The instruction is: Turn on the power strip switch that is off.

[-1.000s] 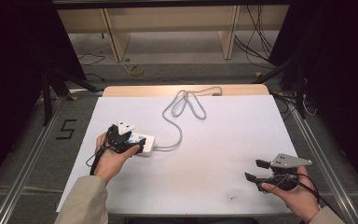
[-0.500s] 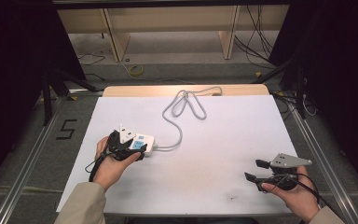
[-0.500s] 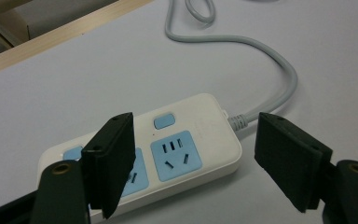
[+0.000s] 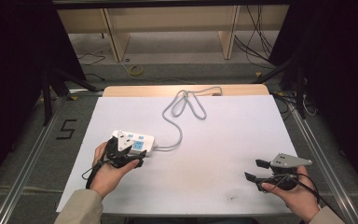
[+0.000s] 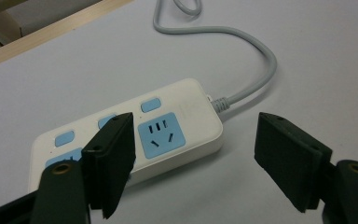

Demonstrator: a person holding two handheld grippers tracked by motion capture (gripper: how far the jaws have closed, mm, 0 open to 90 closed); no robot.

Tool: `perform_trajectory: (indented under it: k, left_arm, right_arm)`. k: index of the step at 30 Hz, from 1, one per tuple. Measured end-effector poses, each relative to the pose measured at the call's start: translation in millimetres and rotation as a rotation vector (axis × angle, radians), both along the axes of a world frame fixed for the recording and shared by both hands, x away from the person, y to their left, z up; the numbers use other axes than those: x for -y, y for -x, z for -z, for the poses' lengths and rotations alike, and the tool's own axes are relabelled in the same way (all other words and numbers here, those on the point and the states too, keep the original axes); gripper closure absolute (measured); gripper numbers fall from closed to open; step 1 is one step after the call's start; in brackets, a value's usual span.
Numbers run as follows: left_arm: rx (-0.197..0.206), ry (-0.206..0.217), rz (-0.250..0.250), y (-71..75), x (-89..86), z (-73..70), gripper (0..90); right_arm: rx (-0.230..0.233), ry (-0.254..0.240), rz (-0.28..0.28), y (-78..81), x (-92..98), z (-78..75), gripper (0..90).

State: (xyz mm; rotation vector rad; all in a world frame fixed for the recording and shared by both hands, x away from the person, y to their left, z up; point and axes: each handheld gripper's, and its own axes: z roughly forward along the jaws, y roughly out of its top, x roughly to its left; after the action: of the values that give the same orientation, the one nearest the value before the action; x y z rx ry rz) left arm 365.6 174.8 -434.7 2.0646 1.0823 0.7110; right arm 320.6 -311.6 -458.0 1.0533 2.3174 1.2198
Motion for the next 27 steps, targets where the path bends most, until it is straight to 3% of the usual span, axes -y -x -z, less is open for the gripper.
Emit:
perform_trajectory:
  k: [14, 27]
  left_arm:
    - [-0.020, 0.003, 0.034, 23.7, -8.4, 9.4, 25.7]
    - [-0.050, 0.012, 0.008, 35.9, -21.3, 15.8, 24.6]
  right_arm:
    - [-0.001, 0.002, -0.003, -0.6, -0.1, 0.5, 31.0]
    - [-0.005, 0.003, -0.003, -1.0, -0.6, 0.7, 31.0]
